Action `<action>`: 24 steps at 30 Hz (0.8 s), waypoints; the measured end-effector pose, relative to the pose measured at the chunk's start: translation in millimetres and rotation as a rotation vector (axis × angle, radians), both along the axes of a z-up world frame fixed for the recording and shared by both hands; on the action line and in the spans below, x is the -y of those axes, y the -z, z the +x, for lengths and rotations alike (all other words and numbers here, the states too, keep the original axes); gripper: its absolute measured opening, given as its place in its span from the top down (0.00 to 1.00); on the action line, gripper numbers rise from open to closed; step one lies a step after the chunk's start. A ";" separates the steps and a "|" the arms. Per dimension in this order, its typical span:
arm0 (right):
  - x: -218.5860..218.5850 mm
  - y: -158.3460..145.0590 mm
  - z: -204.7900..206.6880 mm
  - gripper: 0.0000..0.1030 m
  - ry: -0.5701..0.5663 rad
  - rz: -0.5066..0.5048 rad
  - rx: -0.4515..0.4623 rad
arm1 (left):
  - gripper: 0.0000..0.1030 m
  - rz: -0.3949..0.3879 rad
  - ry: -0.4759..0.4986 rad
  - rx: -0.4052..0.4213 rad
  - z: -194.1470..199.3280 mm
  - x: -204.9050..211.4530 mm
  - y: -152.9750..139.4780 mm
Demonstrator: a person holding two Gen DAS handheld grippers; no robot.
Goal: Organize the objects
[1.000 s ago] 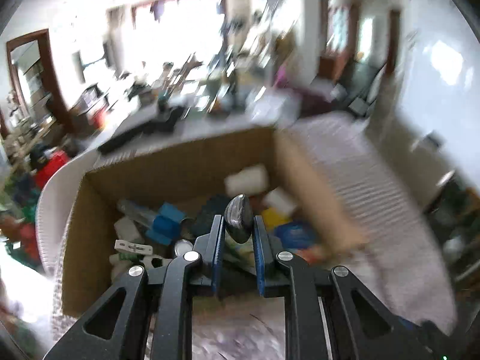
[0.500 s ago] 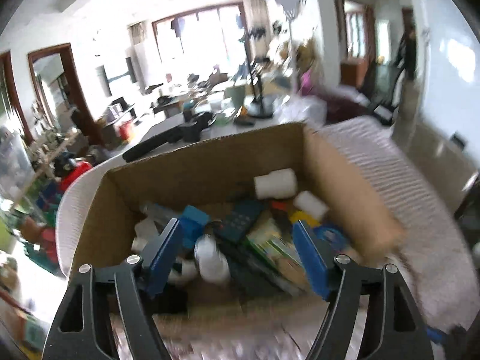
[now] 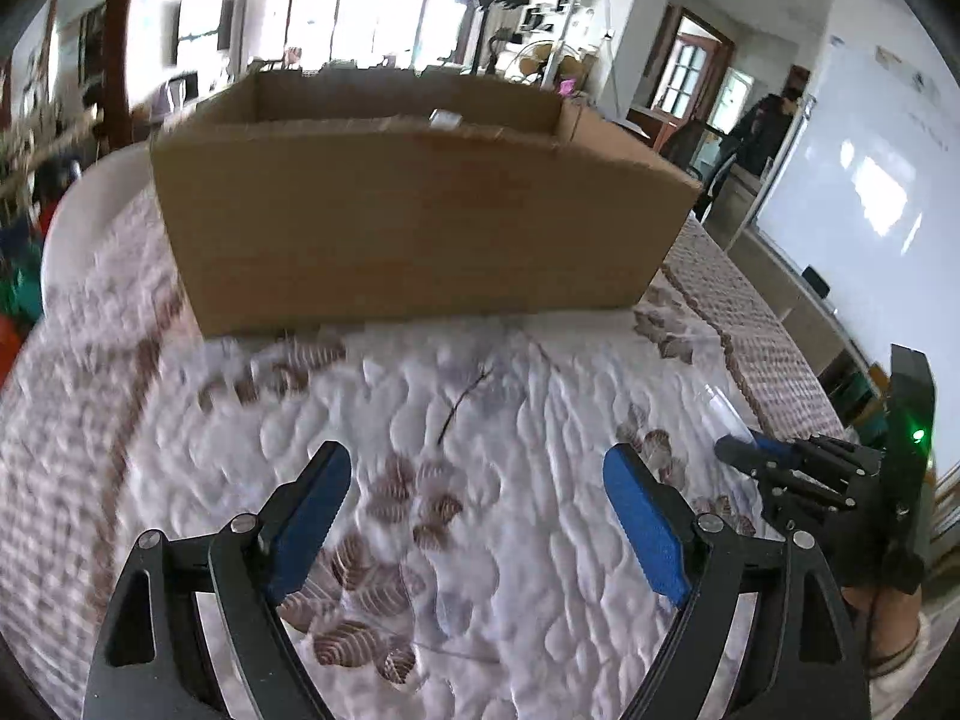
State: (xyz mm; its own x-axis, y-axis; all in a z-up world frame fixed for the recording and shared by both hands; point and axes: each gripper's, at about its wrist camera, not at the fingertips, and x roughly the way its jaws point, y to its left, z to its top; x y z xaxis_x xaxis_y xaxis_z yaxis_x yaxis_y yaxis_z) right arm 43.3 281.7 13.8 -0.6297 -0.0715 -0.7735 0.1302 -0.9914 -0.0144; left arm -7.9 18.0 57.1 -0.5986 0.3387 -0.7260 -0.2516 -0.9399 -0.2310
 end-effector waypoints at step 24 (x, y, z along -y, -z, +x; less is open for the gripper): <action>70.2 -130.7 -171.1 0.00 -0.065 -0.212 -0.143 | 0.16 0.077 -0.075 0.102 -11.7 13.6 34.3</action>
